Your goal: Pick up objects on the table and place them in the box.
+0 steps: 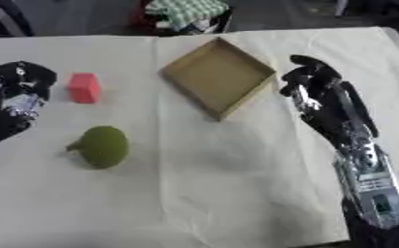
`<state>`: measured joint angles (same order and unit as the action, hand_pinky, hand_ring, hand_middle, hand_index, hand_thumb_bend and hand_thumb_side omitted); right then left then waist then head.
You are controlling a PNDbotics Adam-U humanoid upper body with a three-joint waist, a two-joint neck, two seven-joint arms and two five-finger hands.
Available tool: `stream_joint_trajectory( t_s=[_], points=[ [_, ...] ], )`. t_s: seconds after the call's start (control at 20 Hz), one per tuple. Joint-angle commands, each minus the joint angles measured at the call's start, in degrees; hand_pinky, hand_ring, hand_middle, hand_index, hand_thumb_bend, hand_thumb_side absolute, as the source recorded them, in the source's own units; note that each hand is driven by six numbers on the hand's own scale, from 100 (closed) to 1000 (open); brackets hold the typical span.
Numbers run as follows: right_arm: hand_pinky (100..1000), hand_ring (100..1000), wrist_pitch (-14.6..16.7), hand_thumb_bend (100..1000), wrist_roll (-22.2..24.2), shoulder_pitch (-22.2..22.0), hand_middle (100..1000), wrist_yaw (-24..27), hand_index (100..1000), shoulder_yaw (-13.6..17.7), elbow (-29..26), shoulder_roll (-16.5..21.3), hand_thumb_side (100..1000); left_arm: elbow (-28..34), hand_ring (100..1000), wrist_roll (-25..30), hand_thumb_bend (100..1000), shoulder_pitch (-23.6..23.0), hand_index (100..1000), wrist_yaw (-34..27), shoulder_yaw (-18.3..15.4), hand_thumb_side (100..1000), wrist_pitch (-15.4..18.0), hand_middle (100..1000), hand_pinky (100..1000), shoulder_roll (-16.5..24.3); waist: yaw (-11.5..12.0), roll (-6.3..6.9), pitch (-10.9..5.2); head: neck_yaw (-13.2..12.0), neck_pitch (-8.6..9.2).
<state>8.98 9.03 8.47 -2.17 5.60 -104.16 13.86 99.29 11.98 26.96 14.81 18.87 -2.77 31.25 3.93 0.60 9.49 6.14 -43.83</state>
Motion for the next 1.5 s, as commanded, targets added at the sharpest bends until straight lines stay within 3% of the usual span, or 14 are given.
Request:
stream_joint_trajectory(
  t_s=[0.05,0.45,0.9,1.15,1.2,1.5],
  points=[
    [622,568,0.14,100,0.36,0.31,601,-0.13,842,-0.08,-0.99,1.31,527,0.65,790,8.83,266,3.68,789,5.71,2.53,512,0.93,762,709,5.86,-0.14,-0.01,-1.05,-0.06,-0.29],
    [622,568,0.18,100,0.54,0.11,601,-0.06,842,-0.23,-0.89,1.53,528,-2.83,768,21.71,452,11.92,845,12.75,7.89,466,3.20,790,756,7.23,-0.74,0.31,-1.52,0.29,-0.29],
    [622,568,0.15,100,0.74,0.04,601,0.02,842,-0.44,-0.81,1.62,530,-9.92,726,29.97,462,15.75,845,16.35,11.49,430,6.54,768,757,4.35,-0.99,0.58,-1.72,0.58,-0.29],
    [622,568,0.16,100,0.83,0.04,601,0.08,842,-0.52,-0.80,1.60,530,-15.11,731,31.76,479,17.42,849,18.59,13.27,424,8.60,774,763,1.58,-1.19,0.58,-1.83,0.56,-0.29],
    [622,568,0.16,100,0.84,0.01,601,0.08,842,-0.52,-0.79,1.59,533,-15.99,736,31.44,449,17.56,849,19.35,13.25,422,8.78,780,766,1.12,-1.22,0.58,-1.84,0.59,-0.29],
    [622,568,0.14,100,0.83,-0.04,601,0.06,842,-0.47,-0.76,1.52,532,-20.12,742,28.76,481,17.98,851,24.61,13.08,396,10.04,785,776,-0.86,-1.37,0.67,-1.85,0.67,-0.29]
  ],
)
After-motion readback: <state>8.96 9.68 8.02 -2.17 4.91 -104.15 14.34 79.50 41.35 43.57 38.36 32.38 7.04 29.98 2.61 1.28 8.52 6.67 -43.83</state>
